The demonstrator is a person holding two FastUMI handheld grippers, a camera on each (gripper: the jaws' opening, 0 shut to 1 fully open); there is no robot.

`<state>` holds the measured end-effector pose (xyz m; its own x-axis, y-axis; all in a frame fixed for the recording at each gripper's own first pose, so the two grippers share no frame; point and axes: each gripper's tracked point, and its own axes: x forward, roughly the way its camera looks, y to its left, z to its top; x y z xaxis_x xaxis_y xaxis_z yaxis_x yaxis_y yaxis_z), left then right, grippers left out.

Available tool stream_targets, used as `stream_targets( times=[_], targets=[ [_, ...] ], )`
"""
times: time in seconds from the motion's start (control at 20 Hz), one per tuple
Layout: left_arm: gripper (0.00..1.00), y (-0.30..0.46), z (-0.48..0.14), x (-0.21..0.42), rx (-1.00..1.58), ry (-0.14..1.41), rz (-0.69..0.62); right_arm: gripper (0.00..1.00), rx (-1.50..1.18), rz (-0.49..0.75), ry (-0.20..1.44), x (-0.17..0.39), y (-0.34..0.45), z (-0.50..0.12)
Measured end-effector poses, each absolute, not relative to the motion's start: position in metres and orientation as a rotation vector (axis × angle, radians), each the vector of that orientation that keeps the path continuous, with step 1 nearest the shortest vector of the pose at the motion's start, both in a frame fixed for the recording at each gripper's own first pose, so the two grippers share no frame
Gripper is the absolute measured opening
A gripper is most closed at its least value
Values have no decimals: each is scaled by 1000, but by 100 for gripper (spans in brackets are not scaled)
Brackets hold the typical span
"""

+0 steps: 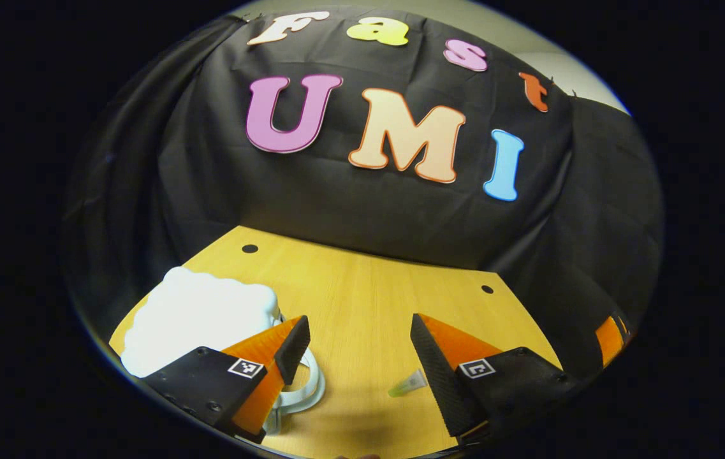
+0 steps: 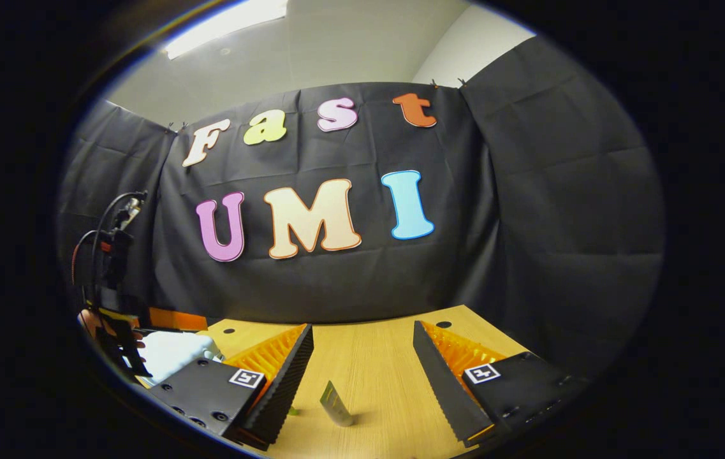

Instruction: First open the suitcase, pack the skin care products into it, and then close the suitcase.

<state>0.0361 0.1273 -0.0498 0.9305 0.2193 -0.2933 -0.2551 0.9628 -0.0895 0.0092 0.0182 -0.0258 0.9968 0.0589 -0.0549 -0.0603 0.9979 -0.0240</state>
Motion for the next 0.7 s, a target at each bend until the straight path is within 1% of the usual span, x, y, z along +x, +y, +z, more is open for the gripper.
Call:
stream_targets(
  times=[0.15, 0.3, 0.55, 0.7],
  targets=[
    [96, 143, -56, 53, -220, 384, 229, 98, -39, 60, 60, 12, 20, -31],
    [96, 156, -79, 61, -301, 535, 248, 98, -42, 51, 73, 15, 17, -36],
    [96, 169, -128, 56, -311, 821, 288, 98, -51, 30, 82, 23, 10, -37],
    [94, 169, -143, 58, -329, 916, 299, 98, -51, 18, 83, 27, 4, -38]
  ],
)
